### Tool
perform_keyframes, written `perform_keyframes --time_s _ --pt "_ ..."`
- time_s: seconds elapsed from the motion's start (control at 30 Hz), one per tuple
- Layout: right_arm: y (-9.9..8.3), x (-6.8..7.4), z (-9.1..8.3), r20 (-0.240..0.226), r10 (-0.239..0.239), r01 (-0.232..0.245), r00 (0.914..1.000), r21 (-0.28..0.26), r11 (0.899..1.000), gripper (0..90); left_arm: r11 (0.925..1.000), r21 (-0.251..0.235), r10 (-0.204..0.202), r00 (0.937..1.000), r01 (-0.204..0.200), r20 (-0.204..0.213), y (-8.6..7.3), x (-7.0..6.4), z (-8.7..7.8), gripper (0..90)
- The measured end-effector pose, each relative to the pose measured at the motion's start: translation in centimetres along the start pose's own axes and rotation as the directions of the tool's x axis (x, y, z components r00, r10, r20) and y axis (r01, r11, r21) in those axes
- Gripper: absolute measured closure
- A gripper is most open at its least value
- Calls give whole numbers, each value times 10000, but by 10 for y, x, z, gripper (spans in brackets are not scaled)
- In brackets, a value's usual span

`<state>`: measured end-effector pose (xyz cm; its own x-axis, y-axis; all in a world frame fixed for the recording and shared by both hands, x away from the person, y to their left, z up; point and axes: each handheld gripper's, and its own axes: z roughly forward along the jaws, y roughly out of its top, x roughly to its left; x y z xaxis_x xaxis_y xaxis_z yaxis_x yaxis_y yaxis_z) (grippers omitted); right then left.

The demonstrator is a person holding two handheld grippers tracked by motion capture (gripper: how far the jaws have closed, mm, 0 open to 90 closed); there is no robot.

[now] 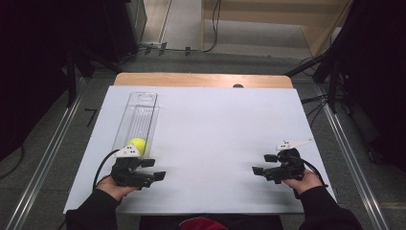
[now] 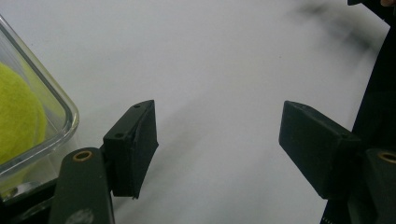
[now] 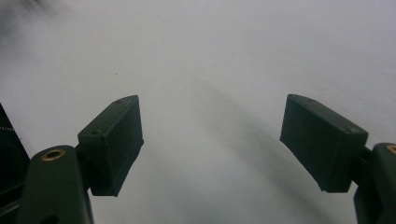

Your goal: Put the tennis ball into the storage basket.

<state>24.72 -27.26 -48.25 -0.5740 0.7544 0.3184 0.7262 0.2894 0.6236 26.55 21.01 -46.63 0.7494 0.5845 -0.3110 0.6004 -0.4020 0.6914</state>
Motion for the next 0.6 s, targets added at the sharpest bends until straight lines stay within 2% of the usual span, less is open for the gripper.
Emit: perform_keyframes --time_s 0.27,0.43,0.6 --pt "-7 -4 -6 129 135 -136 9998 27 9999 190 10000 -29 12 10000 -12 -19 0 0 0 286" --pt "-7 -2 -3 138 -110 109 9998 113 9999 190 10000 -33 35 10000 -35 -24 0 0 -1 286" --pt "-6 -1 -3 158 -164 161 9997 168 9997 190 10000 -26 45 10000 -45 -23 0 0 -1 286"
